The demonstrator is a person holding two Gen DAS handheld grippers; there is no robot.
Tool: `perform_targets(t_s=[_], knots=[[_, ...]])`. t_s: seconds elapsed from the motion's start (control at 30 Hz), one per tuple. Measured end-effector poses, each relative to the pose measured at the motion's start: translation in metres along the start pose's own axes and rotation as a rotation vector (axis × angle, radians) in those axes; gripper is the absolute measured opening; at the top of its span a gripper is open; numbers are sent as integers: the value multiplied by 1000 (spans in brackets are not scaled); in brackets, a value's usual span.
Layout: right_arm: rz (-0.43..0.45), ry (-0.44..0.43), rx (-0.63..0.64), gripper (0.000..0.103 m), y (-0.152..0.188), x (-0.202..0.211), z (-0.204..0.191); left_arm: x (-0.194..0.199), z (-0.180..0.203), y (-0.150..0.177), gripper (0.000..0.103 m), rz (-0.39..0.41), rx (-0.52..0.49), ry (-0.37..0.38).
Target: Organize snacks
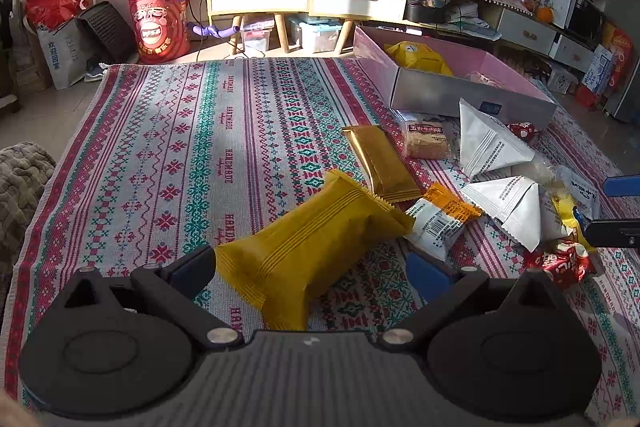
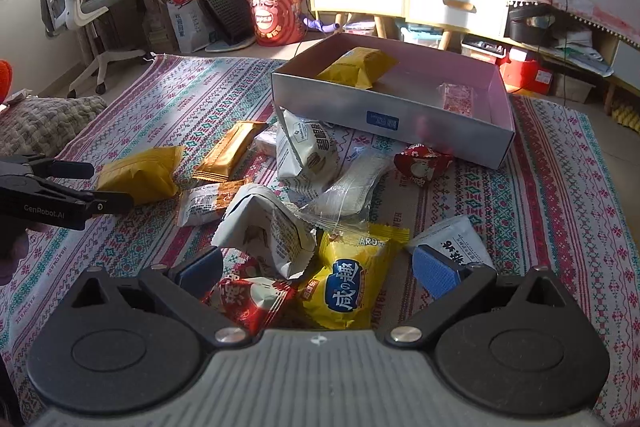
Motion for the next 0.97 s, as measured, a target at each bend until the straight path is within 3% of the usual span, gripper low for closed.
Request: perform_targets(t_s=[0.2, 0.3, 0.37, 0.5, 0.63, 0.97], knots=[[-22, 35, -27, 96, 1, -8, 5, -18, -9, -7, 103, -22, -73, 27], [-66, 59, -67, 84, 5, -15, 12, -27, -14, -8, 102, -53, -40, 43], [-102, 54, -123, 75, 8, -20, 19, -32, -14, -7, 98, -75, -24, 65], [-160, 46, -189, 74, 16, -30, 26, -38, -12, -6, 88, -109, -20, 58], [-187, 61, -159, 61, 21, -36, 21, -37, -9, -7, 81, -122, -18, 54], [-151, 127, -44, 50, 21, -33, 9, -44, -2, -11, 78, -109, -44, 24]])
Point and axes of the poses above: each gripper's, at about its wrist camera, not at the fingertips, and x roughly against the way its jaws point, z to its right, y to its underside, the point moved 10 cm from there along -x, roughly the way its jaws point, and after that the axes turned 11 degrees about y, right-handed, at the moved point
